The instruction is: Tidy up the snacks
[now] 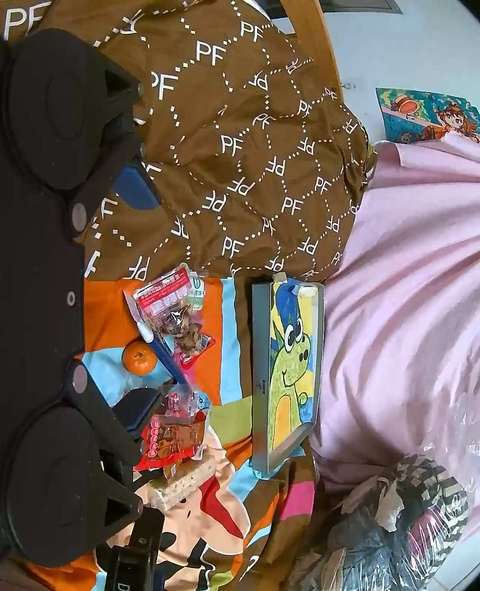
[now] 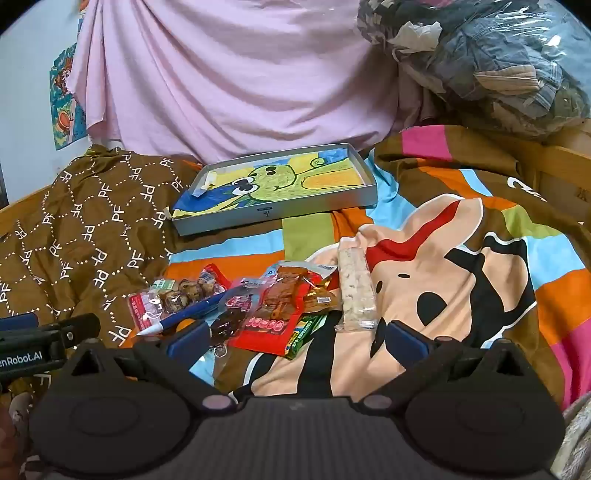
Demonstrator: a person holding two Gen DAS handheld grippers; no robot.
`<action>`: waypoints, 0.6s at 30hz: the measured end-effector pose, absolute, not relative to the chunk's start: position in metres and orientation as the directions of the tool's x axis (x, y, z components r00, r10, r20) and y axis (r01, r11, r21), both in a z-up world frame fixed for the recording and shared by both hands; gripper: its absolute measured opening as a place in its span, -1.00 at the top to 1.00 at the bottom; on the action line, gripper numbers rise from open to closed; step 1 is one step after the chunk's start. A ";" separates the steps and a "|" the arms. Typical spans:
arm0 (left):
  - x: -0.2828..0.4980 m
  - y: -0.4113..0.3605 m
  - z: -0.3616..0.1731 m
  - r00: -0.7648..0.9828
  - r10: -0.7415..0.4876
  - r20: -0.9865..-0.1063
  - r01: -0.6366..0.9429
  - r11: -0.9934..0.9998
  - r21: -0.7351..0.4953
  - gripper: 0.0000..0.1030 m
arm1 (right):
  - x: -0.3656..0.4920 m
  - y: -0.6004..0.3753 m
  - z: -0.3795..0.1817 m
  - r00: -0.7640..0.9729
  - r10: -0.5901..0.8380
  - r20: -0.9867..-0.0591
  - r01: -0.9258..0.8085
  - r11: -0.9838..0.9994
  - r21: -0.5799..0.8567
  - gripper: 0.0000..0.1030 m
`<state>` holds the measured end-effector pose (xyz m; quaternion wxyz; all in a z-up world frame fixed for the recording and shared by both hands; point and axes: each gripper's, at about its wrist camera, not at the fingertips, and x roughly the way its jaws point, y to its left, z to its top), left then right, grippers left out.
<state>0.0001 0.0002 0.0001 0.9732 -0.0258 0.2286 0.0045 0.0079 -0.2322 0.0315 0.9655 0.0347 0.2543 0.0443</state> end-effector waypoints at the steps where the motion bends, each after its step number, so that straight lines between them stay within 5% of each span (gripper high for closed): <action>1: 0.000 0.000 0.000 0.895 -0.004 -0.445 -0.019 0.999 -0.048 -0.99 | 0.008 -0.232 0.032 0.866 0.103 -0.489 -0.068 0.994 0.089 -1.00; 18: 0.000 0.000 0.000 0.895 -0.004 -0.445 -0.020 0.999 -0.048 -0.99 | 0.008 -0.232 0.032 0.865 0.104 -0.491 -0.068 0.994 0.091 -1.00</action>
